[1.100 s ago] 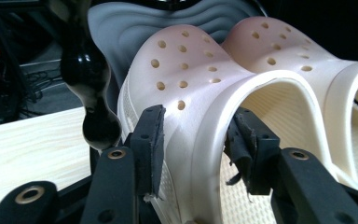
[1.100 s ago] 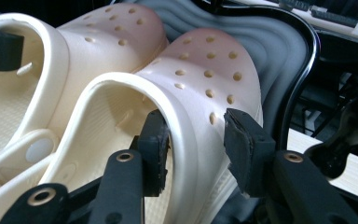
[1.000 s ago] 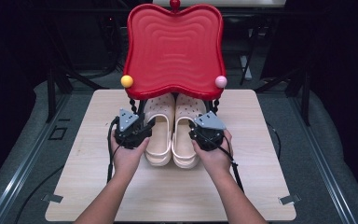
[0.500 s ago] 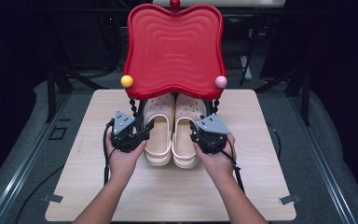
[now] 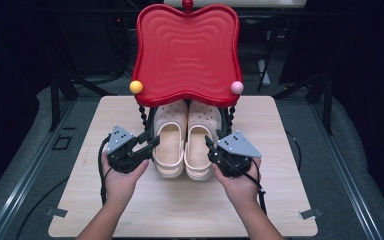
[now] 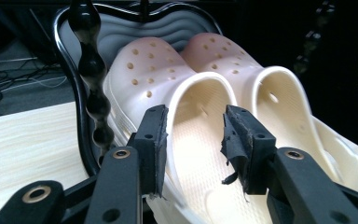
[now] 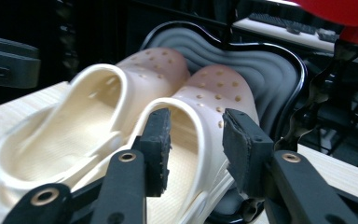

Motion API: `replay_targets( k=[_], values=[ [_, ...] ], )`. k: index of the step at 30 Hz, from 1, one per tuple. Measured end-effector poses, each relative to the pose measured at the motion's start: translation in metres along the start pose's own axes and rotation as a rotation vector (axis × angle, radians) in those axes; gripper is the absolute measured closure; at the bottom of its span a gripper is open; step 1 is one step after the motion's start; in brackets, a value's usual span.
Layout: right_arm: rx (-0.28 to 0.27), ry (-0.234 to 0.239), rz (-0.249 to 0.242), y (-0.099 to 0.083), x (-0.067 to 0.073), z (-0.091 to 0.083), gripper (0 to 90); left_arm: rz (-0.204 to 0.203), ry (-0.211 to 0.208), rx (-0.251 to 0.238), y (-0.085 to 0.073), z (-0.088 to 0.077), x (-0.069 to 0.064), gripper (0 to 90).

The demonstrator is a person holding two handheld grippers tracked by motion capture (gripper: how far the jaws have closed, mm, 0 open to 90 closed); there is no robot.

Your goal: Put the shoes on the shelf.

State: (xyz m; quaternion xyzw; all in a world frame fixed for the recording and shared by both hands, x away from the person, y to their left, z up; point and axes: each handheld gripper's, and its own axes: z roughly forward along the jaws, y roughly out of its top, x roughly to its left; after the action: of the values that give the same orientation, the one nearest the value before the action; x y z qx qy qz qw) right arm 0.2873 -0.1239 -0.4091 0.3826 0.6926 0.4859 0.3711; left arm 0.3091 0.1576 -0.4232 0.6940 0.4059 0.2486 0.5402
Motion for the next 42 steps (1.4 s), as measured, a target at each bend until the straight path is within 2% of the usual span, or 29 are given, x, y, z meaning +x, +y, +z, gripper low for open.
replay_targets(
  k=[4,5,8,14,18,20,22,25,26,27,31,32,34,38,41,42],
  values=[
    [0.001,0.036,0.011,-0.010,0.007,-0.017,65.3,0.006,-0.011,-0.001,-0.007,-0.012,-0.002,62.7],
    [0.001,0.036,0.011,-0.010,0.007,-0.017,65.3,0.005,-0.015,0.001,-0.009,-0.015,-0.002,62.7],
    [0.022,0.055,0.006,-0.021,0.012,-0.028,67.4,0.008,-0.022,0.010,-0.016,-0.022,-0.003,64.3],
    [0.056,0.088,0.034,-0.034,0.015,-0.036,72.8,-0.005,-0.041,0.018,-0.029,-0.035,-0.004,68.5],
    [0.076,0.117,0.065,-0.045,0.017,-0.044,74.2,0.003,-0.059,0.037,-0.040,-0.043,-0.006,73.9],
    [0.075,0.125,0.078,-0.052,0.018,-0.047,75.1,0.011,-0.066,0.050,-0.048,-0.043,-0.008,76.1],
    [0.077,0.113,0.071,-0.059,0.019,-0.049,76.3,0.015,-0.070,0.067,-0.055,-0.042,-0.010,78.3],
    [0.103,0.114,0.063,-0.070,0.022,-0.047,79.2,0.015,-0.078,0.092,-0.066,-0.039,-0.013,81.1],
    [0.124,0.118,0.057,-0.077,0.024,-0.045,81.1,0.023,-0.080,0.117,-0.073,-0.037,-0.014,82.9],
    [0.124,0.118,0.057,-0.077,0.024,-0.045,81.1,0.023,-0.080,0.117,-0.073,-0.037,-0.014,83.7],
    [0.184,0.150,0.055,-0.091,0.028,-0.037,86.9,0.029,-0.075,0.149,-0.086,-0.030,-0.016,86.7],
    [0.203,0.161,0.070,-0.096,0.029,-0.031,88.2,0.030,-0.076,0.164,-0.089,-0.028,-0.016,88.2],
    [0.221,0.171,0.077,-0.099,0.029,-0.029,88.8,0.033,-0.077,0.189,-0.094,-0.023,-0.017,88.8],
    [0.250,0.190,0.115,-0.107,0.032,-0.017,88.8,0.027,-0.094,0.206,-0.101,-0.016,-0.020,89.0],
    [0.281,0.202,0.101,-0.109,0.034,-0.013,88.8,0.031,-0.090,0.218,-0.103,-0.012,-0.023,89.1],
    [0.266,0.200,0.101,-0.110,0.035,-0.011,88.8,0.031,-0.089,0.226,-0.103,-0.011,-0.023,89.2]
  ],
)
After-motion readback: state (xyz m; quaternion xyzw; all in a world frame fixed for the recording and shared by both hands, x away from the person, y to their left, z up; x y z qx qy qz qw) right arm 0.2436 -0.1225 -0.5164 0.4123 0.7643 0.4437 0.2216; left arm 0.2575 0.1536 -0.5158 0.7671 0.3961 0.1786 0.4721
